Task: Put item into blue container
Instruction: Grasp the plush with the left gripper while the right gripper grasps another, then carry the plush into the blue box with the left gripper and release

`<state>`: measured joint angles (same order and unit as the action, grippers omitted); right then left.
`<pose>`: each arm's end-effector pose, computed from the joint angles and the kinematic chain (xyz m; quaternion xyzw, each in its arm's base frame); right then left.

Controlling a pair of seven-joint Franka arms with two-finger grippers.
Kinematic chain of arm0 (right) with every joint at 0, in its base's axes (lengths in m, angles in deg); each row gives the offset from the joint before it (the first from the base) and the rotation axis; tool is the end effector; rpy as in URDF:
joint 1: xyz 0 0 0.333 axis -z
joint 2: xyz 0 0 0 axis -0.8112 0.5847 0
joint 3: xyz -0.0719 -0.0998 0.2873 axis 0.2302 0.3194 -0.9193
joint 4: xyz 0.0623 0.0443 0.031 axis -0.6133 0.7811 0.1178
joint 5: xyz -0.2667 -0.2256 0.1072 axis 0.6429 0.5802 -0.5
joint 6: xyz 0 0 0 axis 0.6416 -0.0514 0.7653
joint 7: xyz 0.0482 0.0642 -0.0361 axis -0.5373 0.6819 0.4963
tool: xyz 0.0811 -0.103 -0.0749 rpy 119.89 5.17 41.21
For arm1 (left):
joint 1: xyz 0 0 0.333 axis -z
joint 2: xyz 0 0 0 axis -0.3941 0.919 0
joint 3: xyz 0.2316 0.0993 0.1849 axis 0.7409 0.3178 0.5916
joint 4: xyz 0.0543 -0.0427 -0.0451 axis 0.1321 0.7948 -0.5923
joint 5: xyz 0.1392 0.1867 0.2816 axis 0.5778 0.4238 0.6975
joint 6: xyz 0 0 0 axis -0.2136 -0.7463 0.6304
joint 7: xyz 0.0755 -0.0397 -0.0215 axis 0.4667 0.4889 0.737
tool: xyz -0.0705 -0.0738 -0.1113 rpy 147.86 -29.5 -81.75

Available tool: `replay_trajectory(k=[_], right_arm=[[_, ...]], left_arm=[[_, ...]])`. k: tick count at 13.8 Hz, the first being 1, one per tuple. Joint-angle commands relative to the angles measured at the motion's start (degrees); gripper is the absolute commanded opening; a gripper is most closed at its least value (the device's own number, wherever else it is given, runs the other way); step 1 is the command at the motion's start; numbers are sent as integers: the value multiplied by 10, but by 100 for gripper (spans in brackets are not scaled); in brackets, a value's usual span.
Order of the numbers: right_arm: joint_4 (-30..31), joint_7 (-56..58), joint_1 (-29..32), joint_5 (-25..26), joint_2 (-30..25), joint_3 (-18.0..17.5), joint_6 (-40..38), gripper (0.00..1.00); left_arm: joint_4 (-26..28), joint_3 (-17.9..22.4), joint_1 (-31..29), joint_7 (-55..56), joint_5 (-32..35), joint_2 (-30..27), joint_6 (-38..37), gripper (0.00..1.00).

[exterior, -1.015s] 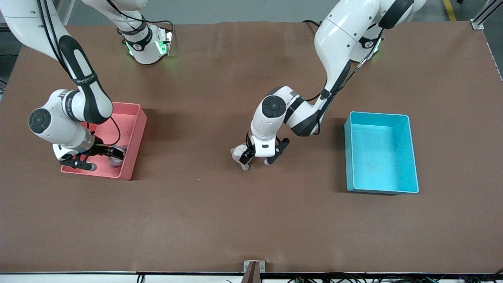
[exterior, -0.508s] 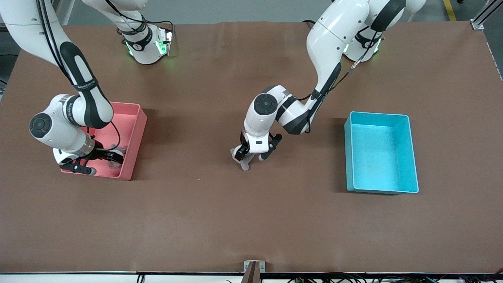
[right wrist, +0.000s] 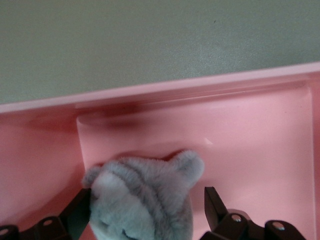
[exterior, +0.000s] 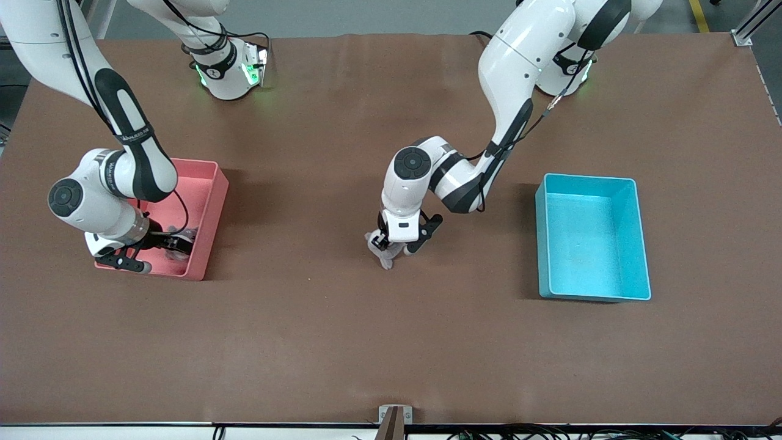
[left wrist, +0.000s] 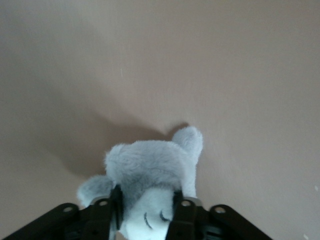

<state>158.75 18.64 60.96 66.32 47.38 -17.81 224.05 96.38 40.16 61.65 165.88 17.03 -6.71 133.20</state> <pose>0.5582 -0.0612 0.1872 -0.9935 0.1124 -0.0010 0.0192 0.5205 -0.5018 0.1866 0.9123 0.3979 0.0528 0.0809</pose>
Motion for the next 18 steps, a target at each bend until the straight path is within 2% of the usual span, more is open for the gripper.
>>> replay_trajectory(k=[1, 2, 4, 5, 8, 10, 12, 14, 18], right_arm=[[-5, 10, 5, -10, 3, -5, -4, 87], [-5, 11, 5, -10, 2, -4, -4, 82], [-5, 11, 4, -10, 2, -4, -4, 64], [-5, 11, 4, -10, 2, -4, -7, 59], [-6, 12, 4, -10, 1, -4, -11, 26], [-7, 11, 4, -10, 0, -4, -12, 7], [-8, 12, 4, -10, 0, -4, -12, 1], [-24, 14, 5, -10, -2, -4, -34, 1], [-137, 12, 6, -1, -30, 0, -263, 1]], left_arm=[[5, 7, -10, -9, 39, -40, -48, 0], [5, 8, -19, -16, 39, -53, -59, 0], [12, 9, -46, -43, 40, -90, -78, 0], [16, 8, -61, -69, 40, -110, -96, 0], [47, 4, -121, -190, 37, -170, -150, 0], [76, 1, -158, -265, 32, -206, -155, 0], [108, 0, -196, -353, 26, -241, -162, 0], [128, 0, -232, -447, 10, -271, -185, 0], [135, 0, -316, -638, -11, -294, -245, 0]])
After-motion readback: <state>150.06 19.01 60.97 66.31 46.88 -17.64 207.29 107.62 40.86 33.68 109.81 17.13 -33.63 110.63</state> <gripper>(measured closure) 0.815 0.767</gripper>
